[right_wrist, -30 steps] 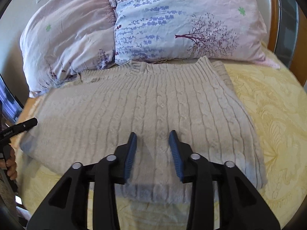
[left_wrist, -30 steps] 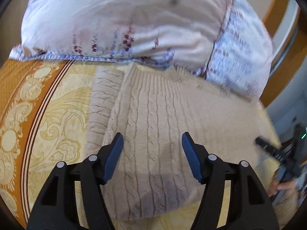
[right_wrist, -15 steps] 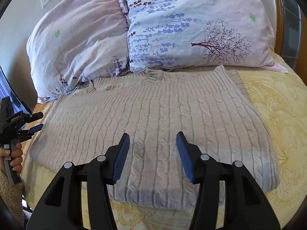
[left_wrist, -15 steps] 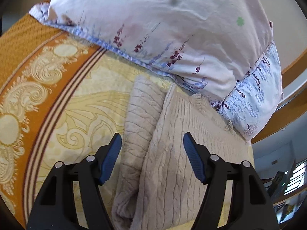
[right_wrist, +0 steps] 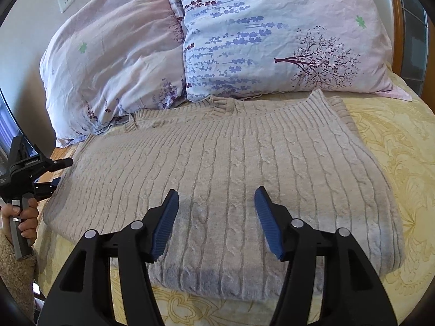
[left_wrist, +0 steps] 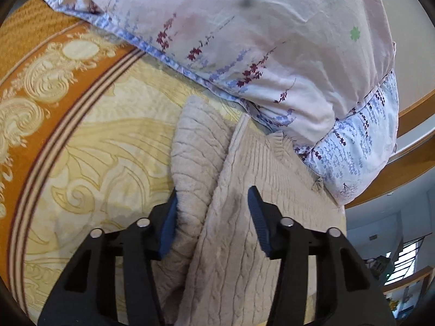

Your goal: Fold small clothes

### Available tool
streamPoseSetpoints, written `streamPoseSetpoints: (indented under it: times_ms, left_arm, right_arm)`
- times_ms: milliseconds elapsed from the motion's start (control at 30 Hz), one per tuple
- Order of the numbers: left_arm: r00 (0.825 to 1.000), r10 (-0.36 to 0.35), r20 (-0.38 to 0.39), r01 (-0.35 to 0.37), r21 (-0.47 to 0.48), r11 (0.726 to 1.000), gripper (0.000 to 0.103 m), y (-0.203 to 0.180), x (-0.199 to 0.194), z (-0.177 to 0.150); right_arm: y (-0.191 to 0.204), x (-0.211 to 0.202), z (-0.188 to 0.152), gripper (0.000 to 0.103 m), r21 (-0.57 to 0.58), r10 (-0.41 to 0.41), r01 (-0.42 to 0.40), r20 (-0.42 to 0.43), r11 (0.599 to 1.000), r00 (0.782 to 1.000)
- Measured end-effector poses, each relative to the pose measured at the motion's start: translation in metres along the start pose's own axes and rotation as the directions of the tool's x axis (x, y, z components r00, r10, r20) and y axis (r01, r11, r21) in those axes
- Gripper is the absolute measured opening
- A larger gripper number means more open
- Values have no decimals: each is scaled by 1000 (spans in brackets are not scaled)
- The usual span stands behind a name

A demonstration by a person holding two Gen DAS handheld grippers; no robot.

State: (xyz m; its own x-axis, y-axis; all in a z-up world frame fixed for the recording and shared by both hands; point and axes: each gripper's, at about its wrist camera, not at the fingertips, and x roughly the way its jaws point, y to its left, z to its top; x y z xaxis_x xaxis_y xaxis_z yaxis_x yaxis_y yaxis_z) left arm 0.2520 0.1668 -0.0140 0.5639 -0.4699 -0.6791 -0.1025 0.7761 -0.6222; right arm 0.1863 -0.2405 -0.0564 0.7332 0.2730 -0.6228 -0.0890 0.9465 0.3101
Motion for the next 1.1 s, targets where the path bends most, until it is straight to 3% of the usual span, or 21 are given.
streamPoseSetpoints:
  times_ms: [200,367,467,800,1100]
  left_arm:
    - [1000,0,-1,0,-6,1000,43,-4,3,-3]
    - [1000,7,-11,-7,-11,1000,26,-6,7,-4]
    - [1000,-5,-4,5,-25,1000,21,-9,4,-4]
    - [988,-142,54,141,5,990,17,-64,-18,-3]
    - [956,-291,28,286,114,951,15,-154,-6,-17]
  right_arm:
    - [-1,0,-2,61,1,7,-7,5,1000,1000]
    - [-1,0,-3,61,1,7,-7,6,1000,1000]
    - [-3,-1,-2,61,13,19,-19,5,1000,1000]
    - [-12,-11,-2,61,38,47,-48,13,998,999]
    - [-42,-33,-3,61,97,24,-30,58,995,998]
